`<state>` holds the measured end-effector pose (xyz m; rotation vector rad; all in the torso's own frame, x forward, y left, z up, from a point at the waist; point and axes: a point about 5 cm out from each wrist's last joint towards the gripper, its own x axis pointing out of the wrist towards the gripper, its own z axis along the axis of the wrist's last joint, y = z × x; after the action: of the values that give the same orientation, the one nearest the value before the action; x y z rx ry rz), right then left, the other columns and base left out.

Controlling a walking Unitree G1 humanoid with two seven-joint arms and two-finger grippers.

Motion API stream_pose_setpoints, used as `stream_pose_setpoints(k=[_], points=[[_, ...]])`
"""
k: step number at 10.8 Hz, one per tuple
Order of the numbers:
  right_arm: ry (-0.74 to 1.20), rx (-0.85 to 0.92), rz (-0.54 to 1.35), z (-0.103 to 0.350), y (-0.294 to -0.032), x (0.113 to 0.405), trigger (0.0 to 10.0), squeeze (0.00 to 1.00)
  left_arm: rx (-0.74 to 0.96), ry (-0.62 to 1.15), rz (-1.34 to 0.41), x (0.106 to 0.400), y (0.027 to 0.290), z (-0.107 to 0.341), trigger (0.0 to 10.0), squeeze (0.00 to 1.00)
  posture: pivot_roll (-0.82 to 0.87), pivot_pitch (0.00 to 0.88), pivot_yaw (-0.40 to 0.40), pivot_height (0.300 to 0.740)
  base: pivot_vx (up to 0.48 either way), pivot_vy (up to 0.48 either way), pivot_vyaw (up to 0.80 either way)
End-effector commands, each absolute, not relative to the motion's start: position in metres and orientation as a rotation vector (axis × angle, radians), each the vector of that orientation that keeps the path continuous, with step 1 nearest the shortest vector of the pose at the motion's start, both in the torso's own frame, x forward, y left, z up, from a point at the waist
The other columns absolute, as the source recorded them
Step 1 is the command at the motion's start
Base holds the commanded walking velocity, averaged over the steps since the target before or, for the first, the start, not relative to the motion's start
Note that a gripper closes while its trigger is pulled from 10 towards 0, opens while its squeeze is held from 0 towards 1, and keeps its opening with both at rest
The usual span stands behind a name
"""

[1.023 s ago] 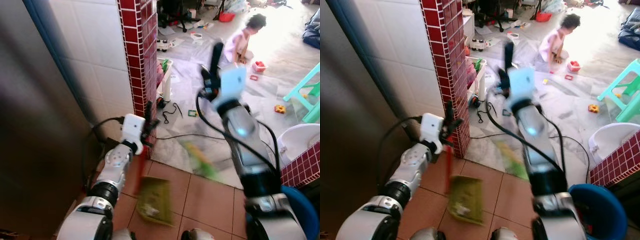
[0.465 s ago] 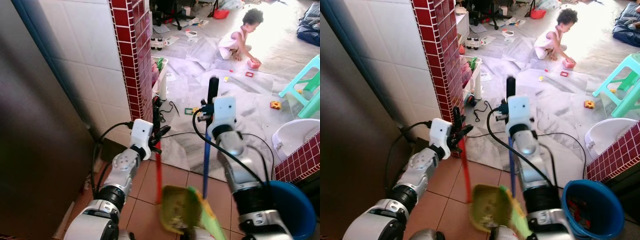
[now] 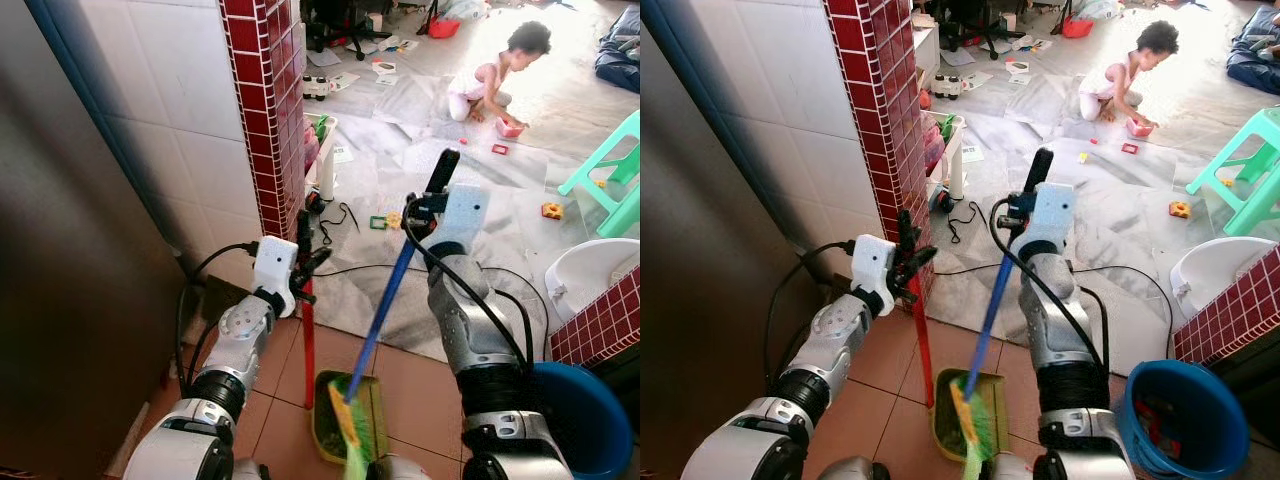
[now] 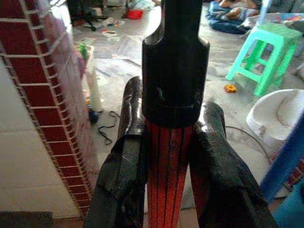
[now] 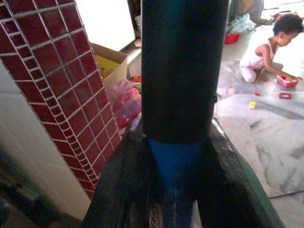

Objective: Sweep floor

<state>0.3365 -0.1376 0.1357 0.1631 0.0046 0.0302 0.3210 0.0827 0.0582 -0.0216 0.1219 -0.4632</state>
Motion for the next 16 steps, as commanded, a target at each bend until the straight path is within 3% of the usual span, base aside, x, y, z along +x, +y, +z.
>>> stream_pose_setpoints(k=[1, 3, 6, 12, 16], points=[[-0.046, 0.166, 0.030, 0.143, -0.138, 0.336, 10.0, 0.00, 0.006, 0.043, -0.432, 0.327, 0.088, 0.073, 10.0, 0.00, -0.03, 0.000, 0.040, 0.740, 0.000, 0.000, 0.00], [-0.236, -0.012, 0.021, 0.165, -0.143, 0.331, 10.0, 0.00, 0.029, 0.040, -0.403, 0.324, 0.100, 0.076, 10.0, 0.00, -0.04, 0.000, 0.043, 0.740, 0.000, 0.000, 0.00], [-0.326, -0.163, 0.025, 0.178, -0.144, 0.331, 10.0, 0.00, 0.014, -0.023, -0.359, 0.322, 0.116, 0.093, 10.0, 0.00, -0.04, 0.000, 0.017, 0.740, 0.000, 0.000, 0.00], [-0.065, -0.183, -0.119, 0.109, -0.187, 0.309, 10.0, 0.00, -0.067, 0.025, -0.436, 0.286, 0.134, 0.101, 10.0, 0.00, -0.01, 0.000, -0.035, 0.740, 0.000, 0.000, 0.00], [-0.039, -0.137, -0.005, 0.110, -0.177, 0.309, 10.0, 0.00, -0.047, 0.046, -0.427, 0.281, 0.139, 0.102, 10.0, 0.00, -0.01, 0.000, 0.010, 0.740, 0.000, 0.000, 0.00]])
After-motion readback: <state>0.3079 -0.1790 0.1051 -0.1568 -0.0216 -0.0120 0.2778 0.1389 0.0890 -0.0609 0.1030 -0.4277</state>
